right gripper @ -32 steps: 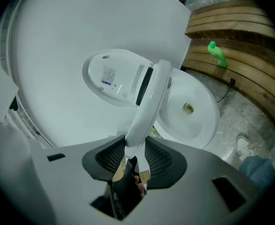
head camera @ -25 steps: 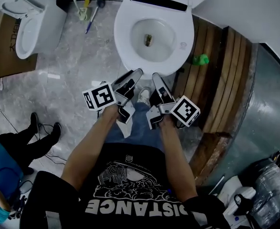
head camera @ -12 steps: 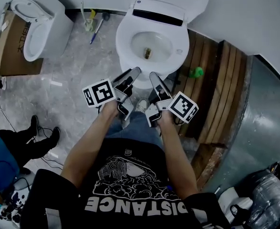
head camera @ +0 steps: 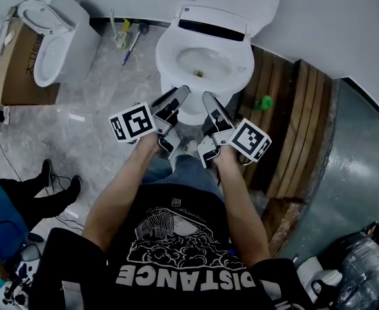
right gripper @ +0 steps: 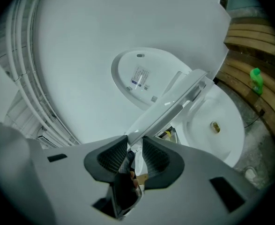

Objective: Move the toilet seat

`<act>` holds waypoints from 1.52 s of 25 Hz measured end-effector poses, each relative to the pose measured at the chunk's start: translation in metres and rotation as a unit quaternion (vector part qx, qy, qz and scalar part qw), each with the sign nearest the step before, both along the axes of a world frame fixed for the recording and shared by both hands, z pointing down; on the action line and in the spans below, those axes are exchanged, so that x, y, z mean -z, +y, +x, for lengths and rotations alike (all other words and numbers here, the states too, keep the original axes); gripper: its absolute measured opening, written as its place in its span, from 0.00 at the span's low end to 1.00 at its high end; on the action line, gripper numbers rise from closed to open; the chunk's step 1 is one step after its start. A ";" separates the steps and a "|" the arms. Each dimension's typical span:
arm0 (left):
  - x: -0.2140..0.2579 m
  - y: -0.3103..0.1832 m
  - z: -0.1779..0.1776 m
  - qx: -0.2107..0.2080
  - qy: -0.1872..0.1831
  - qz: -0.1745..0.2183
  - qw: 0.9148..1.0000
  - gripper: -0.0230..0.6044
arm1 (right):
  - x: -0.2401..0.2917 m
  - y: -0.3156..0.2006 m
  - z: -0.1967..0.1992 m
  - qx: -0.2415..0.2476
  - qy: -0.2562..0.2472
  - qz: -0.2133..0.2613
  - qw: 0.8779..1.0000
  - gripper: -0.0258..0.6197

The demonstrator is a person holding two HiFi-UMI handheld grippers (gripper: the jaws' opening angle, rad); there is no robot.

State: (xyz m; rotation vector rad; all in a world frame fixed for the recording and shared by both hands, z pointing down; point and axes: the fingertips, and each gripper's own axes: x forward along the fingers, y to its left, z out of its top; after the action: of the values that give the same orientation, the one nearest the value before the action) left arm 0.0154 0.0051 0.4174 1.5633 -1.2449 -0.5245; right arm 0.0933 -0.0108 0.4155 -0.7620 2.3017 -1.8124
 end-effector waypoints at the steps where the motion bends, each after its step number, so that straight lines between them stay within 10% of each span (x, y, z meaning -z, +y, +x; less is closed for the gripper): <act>1: 0.003 -0.004 -0.001 -0.001 -0.004 0.003 1.000 0.25 | 0.003 -0.004 -0.001 -0.001 -0.001 0.002 1.000 0.21; 38: 0.117 -0.154 -0.042 -0.046 -0.141 0.136 0.980 0.12 | 0.135 -0.155 -0.043 -0.022 -0.045 0.196 0.979 0.17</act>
State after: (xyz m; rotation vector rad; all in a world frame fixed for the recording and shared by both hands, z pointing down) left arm -0.0269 -0.1485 0.3007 1.9700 -1.3448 -0.4365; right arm 0.0505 -0.1658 0.2802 -0.6458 2.4452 -1.2817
